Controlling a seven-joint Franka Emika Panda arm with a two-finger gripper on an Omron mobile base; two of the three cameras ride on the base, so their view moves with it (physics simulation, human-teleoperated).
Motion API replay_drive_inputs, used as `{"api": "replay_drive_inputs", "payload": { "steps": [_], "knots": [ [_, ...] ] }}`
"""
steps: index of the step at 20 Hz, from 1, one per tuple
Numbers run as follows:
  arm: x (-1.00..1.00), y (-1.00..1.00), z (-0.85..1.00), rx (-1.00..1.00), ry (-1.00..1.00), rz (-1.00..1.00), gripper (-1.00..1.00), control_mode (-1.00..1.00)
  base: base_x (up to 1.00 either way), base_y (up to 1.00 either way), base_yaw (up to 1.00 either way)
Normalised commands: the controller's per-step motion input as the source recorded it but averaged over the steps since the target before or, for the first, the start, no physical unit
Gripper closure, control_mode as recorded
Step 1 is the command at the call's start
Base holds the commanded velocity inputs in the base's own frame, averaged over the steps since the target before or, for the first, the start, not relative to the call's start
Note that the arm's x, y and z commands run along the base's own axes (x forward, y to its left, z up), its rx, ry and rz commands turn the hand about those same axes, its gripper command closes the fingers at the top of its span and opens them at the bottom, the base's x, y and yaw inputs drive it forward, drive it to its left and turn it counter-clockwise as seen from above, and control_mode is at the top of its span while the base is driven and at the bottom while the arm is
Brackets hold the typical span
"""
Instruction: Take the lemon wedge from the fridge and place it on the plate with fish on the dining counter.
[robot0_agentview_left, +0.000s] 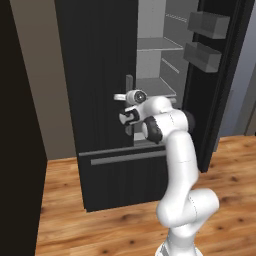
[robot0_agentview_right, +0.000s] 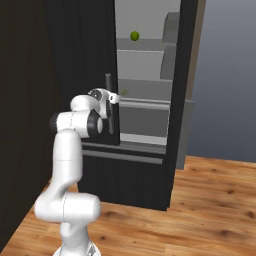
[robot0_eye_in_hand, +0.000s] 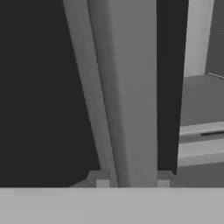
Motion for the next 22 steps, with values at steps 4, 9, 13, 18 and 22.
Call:
{"api": "replay_drive_inputs", "payload": {
  "steps": [4, 9, 13, 18, 22],
  "knots": [
    [0.0, 1.0, 0.6, 0.0, -0.06, 0.0, 1.0, -1.0, 0.0, 0.0, 0.0],
    [-0.01, 1.0, 0.79, -0.02, -0.01, 0.01, 1.0, -1.0, 0.0, 0.0, 0.0],
    [-0.05, 1.0, 0.92, -0.04, 0.0, 0.01, 1.0, -1.0, 0.0, 0.0, 0.0],
    [-0.16, 1.0, 1.0, -0.06, 0.0, 0.03, 1.0, -1.0, 0.0, 0.0, 0.0],
    [-0.4, 1.0, 1.0, -0.12, 0.0, 0.06, 1.0, -1.0, 0.0, 0.0, 0.0]
  ]
}}
